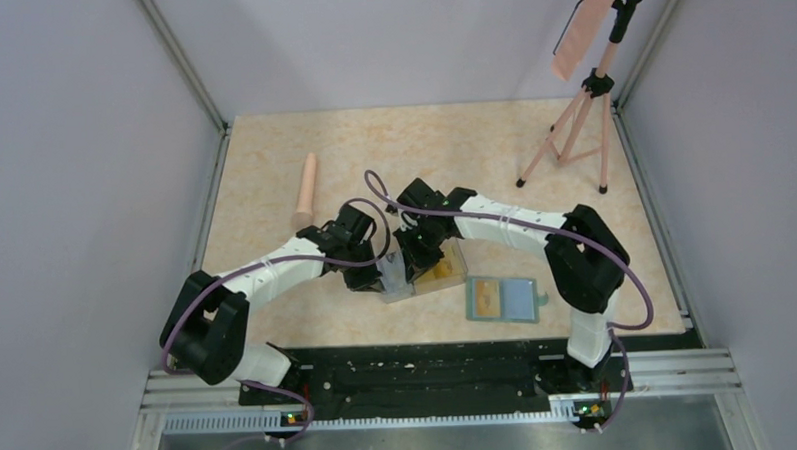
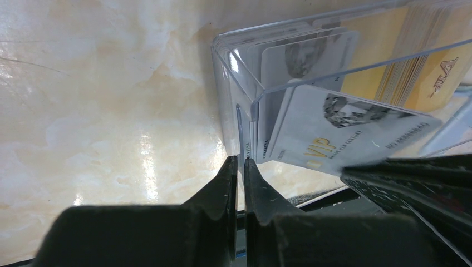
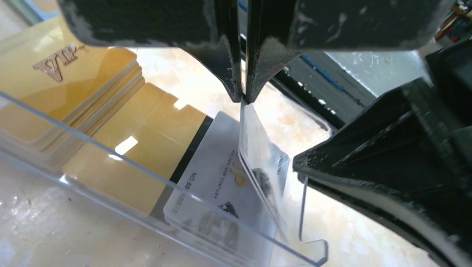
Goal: Put the credit cards into the card holder
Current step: Pick up the credit card from the storage box.
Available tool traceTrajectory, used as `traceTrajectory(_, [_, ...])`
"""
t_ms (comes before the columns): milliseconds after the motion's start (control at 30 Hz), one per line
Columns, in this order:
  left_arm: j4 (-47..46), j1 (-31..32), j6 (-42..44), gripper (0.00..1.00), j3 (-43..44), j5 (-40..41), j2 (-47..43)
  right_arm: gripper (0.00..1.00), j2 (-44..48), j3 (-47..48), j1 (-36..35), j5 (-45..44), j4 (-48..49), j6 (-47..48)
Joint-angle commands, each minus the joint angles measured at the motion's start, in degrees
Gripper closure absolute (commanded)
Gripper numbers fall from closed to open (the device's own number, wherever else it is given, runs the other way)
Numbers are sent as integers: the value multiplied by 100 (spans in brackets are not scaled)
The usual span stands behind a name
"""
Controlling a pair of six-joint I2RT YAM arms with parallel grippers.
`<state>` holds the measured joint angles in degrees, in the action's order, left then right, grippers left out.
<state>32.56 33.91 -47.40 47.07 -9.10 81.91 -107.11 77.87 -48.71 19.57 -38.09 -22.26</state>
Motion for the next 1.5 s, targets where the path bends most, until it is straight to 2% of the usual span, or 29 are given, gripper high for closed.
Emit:
traceTrajectory(0, [238,71,195,100,74,151,62,100,378,407,-56,-138,-478,3])
traceTrajectory(500, [409,65,275,100,250,286,-103,100,640,268,167,317,-254,-164])
traceTrajectory(767, [187,70,385,77,376,271,-696,100,1117,-64,545,949,257,-503])
traceTrajectory(933, [-125,54,347,69,353,171,-1192,100,1268,-182,704,1206,370,-616])
traceTrajectory(1067, [-717,39,207,61,107,-28,-1635,100,1438,-284,821,1395,444,-674])
traceTrajectory(1233, [-985,-36,-7,60,-108,-92,-1989,100,1474,-410,867,1500,443,-676])
traceTrajectory(1467, [-853,-134,-182,59,-261,-112,-1954,100,1435,-754,870,1671,692,-704])
